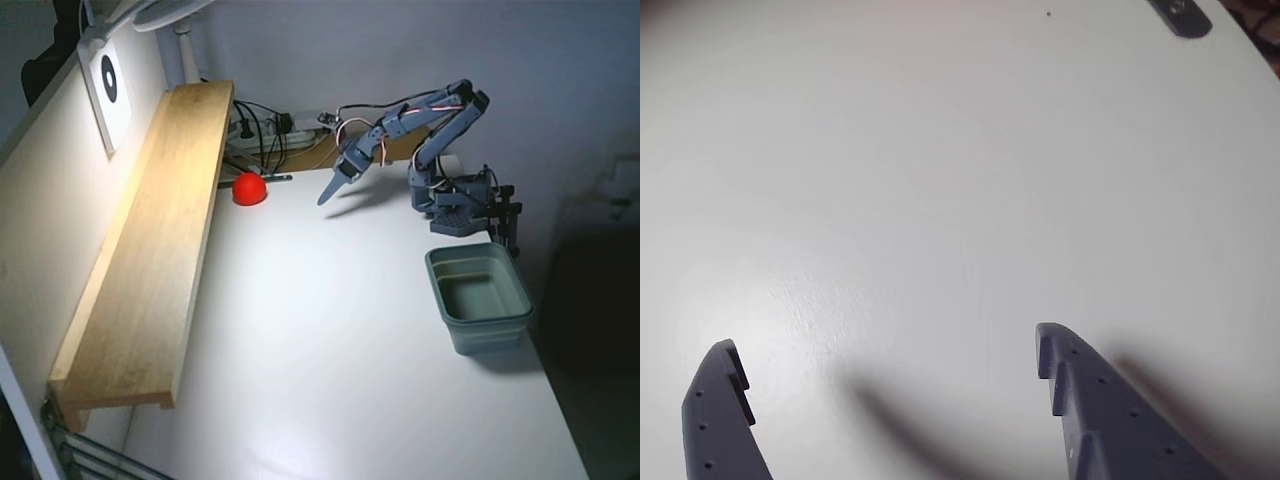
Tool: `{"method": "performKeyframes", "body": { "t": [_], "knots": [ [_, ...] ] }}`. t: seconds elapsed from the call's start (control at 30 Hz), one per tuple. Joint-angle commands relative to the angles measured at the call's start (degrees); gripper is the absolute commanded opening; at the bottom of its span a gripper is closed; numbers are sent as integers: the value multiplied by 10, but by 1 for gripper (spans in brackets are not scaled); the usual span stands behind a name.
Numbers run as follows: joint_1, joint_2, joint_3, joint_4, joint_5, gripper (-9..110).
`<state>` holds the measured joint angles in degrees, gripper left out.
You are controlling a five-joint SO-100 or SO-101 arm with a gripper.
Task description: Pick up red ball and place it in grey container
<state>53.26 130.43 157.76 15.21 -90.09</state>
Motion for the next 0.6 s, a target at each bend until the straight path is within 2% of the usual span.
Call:
{"method": "performKeyframes", "body": {
  "t": [0.0,0.57],
  "knots": [
    [0,-35,21,-81,1,38],
    [-20,-52,28,-105,1,38]
  ]
}}
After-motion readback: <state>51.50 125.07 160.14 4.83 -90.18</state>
